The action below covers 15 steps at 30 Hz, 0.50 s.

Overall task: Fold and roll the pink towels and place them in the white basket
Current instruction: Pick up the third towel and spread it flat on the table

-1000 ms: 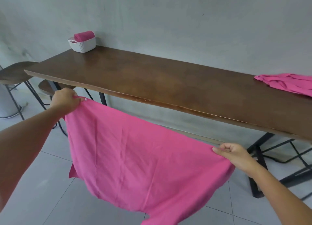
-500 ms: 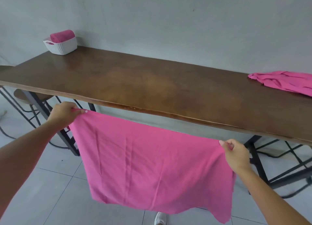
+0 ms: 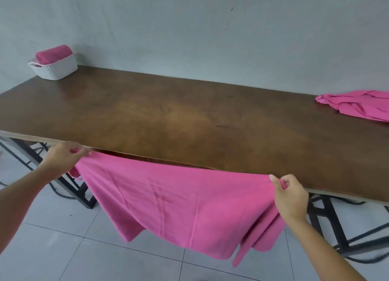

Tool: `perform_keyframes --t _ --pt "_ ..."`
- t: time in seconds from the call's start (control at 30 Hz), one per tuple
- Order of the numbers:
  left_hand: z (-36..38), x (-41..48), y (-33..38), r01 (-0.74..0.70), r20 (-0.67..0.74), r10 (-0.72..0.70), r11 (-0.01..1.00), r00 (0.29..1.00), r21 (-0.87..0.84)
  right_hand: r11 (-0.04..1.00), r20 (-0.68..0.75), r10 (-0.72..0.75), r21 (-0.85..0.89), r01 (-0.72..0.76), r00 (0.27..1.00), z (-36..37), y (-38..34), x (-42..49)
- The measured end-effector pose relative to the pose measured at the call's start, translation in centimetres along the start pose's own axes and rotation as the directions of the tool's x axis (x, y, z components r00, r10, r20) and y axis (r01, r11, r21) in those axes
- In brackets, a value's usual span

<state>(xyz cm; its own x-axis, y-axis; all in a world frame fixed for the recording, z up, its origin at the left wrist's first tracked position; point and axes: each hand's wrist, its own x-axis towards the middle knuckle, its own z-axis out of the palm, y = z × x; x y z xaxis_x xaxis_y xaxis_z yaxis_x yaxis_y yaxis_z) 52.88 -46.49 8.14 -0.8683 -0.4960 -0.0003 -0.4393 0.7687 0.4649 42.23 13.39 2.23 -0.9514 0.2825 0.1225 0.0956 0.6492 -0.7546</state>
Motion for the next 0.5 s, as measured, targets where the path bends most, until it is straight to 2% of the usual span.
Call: perform_keyframes --t 0.2,0.33,0.5 --pt "-0.5 3.2 -0.3 0.01 -0.057 -0.008 1.0 0.998 0.029 0.968 -0.017 -0.243 -0.069 0.241 0.97 2.5 -0.4 3.5" --pt "-1.2 6.4 -0.9 0.056 -0.087 -0.054 0.998 0.995 0.02 0.96 -0.006 -0.264 -0.094 0.262 0.965 4.6 -2.2 5.2" --pt "-0.8 12.1 -2.8 0.006 -0.116 -0.003 0.999 0.993 0.031 0.955 -0.016 -0.264 -0.146 0.258 0.965 7.6 -5.4 6.9"
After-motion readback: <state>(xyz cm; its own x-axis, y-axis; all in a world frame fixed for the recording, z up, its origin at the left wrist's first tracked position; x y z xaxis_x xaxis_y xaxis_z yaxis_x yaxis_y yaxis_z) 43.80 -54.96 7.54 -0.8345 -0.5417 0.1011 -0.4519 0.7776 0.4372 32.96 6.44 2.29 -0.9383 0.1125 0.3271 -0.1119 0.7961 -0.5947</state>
